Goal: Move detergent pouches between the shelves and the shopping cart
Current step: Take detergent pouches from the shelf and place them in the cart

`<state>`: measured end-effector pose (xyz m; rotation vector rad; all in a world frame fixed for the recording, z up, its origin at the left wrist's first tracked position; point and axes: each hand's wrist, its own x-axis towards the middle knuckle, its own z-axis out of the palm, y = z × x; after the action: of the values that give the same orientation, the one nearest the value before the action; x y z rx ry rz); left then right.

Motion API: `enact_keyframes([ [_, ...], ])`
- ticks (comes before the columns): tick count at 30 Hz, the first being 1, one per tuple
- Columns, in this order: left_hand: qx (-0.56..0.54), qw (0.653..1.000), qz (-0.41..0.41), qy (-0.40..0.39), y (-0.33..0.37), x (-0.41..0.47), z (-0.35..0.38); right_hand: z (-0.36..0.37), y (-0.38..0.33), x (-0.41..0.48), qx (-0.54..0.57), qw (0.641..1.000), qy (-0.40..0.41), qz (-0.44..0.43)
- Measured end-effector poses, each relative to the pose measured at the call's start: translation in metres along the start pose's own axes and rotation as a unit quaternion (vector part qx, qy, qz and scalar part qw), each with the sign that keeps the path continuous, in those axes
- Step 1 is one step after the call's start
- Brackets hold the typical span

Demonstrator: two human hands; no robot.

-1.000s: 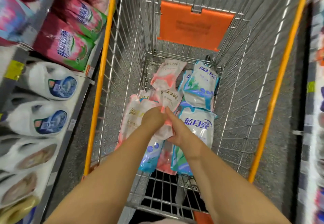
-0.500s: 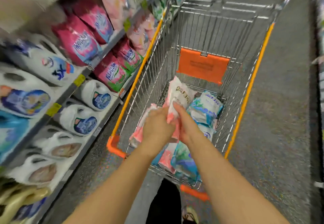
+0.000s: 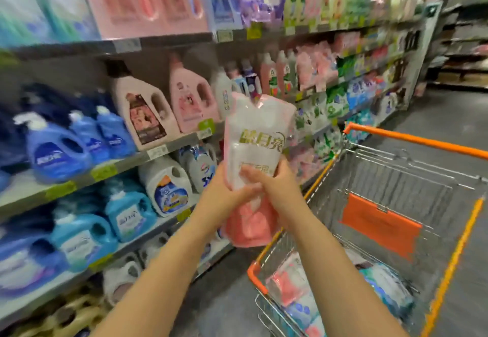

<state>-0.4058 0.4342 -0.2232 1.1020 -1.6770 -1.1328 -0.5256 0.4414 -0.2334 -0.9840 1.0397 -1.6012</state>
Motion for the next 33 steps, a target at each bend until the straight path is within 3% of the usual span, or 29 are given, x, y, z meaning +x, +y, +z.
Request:
enact_keyframes([
  [5,-0.117,0.987,0.055,0.098,0.019,-0.017,-0.113,0.127,-0.020,0.002,-0.026,0.993,-0.086,-0.071],
  [15,-0.030,0.952,0.125,0.276,0.026,-0.061,-0.365,0.394,-0.011,-0.004,0.009,0.977,-0.160,-0.144],
  [19,-0.054,0.937,0.153,0.311,0.035,-0.068,-0.431,0.464,-0.012,0.002,0.009,0.968,-0.186,-0.169],
  [23,-0.093,0.914,0.174,0.356,0.041,-0.060,-0.493,0.526,-0.010,0.027,-0.007,0.950,-0.261,-0.170],
  [29,-0.106,0.891,0.214,0.385,0.059,-0.018,-0.588,0.602,-0.011,0.091,-0.099,0.897,-0.400,-0.160],
  [33,-0.072,0.895,0.235,0.372,0.080,0.030,-0.639,0.647,-0.038,0.151,-0.128,0.870,-0.431,-0.204],
])
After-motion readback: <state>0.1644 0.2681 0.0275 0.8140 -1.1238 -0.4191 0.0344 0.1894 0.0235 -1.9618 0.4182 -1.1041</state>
